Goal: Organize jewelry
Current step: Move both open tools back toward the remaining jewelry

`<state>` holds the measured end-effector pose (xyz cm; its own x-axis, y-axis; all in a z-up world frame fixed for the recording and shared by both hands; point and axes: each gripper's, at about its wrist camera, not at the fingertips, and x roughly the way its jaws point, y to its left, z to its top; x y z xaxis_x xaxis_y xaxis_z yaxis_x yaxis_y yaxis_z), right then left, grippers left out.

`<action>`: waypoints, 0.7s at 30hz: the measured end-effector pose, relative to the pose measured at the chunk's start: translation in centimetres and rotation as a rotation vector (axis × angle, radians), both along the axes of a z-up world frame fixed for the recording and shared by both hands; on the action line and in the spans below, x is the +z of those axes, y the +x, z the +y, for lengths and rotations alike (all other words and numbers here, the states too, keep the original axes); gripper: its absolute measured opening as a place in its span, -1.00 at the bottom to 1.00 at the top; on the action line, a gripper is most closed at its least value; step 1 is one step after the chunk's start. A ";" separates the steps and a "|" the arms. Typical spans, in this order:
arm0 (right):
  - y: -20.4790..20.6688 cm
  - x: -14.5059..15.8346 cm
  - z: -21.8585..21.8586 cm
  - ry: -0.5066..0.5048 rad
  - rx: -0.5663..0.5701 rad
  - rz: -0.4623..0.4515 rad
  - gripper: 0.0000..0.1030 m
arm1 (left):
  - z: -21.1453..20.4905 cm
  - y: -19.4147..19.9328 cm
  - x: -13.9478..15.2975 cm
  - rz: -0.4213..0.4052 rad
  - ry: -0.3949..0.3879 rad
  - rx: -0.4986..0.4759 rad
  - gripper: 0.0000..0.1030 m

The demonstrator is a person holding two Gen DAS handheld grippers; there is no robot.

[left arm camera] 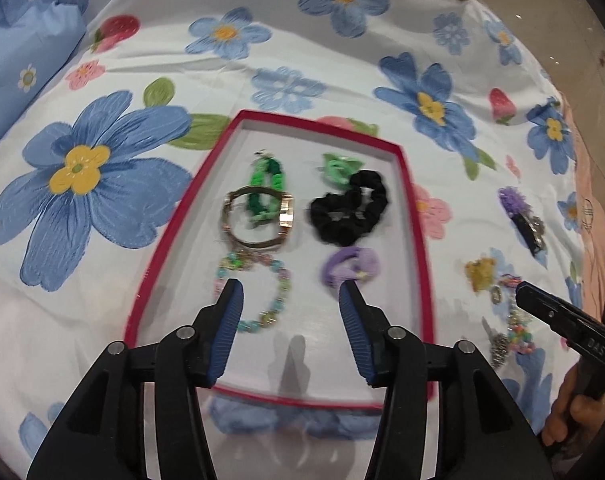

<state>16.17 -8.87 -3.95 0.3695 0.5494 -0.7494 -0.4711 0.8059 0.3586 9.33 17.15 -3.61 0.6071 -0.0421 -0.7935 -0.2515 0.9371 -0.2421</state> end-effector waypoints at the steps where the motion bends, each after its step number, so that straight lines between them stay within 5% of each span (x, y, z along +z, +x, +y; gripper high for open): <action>1: -0.1 0.1 -0.8 0.003 -0.013 0.001 -0.15 | -0.4 -0.2 0.3 -0.007 -0.005 -0.006 0.01; 21: -2.8 -0.3 -12.6 -0.032 -0.230 -0.003 -0.08 | -9.5 -1.3 1.6 -0.012 -0.027 -0.186 0.16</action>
<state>13.33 -21.50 -4.22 0.4848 0.4265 -0.7636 -0.2746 0.9031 0.3301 8.00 7.61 -1.99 0.5963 -0.1755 -0.7834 -0.0715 0.9603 -0.2695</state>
